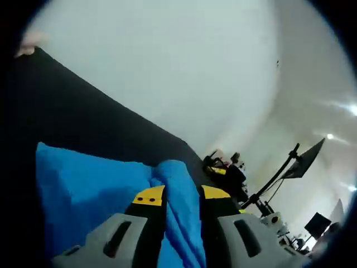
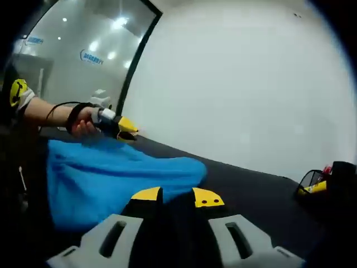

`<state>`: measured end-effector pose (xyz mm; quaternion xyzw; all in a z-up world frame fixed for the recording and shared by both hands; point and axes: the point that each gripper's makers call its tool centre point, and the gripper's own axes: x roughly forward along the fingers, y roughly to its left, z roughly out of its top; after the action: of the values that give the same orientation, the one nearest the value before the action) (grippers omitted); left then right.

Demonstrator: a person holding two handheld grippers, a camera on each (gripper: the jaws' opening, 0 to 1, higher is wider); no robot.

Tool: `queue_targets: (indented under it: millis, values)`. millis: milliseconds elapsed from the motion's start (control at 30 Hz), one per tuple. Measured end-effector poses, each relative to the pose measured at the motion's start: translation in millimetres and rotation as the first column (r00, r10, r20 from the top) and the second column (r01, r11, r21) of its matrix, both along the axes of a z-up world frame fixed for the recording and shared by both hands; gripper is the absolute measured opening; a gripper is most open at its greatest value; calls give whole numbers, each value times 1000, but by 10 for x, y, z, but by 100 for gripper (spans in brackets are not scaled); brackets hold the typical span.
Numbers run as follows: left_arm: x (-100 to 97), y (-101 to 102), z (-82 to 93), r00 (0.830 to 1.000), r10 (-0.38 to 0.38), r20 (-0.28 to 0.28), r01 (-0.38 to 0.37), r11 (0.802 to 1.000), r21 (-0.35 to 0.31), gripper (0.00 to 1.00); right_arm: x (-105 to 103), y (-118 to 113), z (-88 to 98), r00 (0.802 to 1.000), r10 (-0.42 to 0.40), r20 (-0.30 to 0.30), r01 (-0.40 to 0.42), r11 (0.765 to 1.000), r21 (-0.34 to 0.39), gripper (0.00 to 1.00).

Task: Spread out the cloth and fold it

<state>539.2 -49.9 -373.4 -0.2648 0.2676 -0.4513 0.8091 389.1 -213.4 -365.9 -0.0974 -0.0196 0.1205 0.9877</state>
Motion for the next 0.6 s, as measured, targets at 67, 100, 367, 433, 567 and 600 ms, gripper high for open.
queue_targets:
  millis: [67, 100, 367, 433, 567, 600]
  values:
    - [31, -164, -164, 999, -21, 26, 19, 996, 91, 21, 13, -107, 151, 997, 1, 80, -5, 999, 54, 18]
    - [52, -219, -255, 1000, -9, 1, 9, 993, 115, 21, 23, -174, 140, 996, -20, 87, 13, 997, 79, 18]
    - [32, -506, -486, 998, -46, 51, 33, 970, 240, 20, -78, -207, 206, 994, -2, 113, -19, 982, 189, 16]
    - [0, -532, -532, 995, -76, 62, 55, 958, 281, 6, -77, -219, 194, 994, -7, 108, -14, 981, 194, 16]
    - [38, -442, -429, 981, -86, 171, 33, 955, 293, 0, -78, -222, 185, 995, -6, 104, -15, 979, 201, 16]
    - [22, -378, -356, 984, -73, 163, 27, 963, 267, 0, -82, -205, 185, 994, -1, 106, -20, 981, 195, 16]
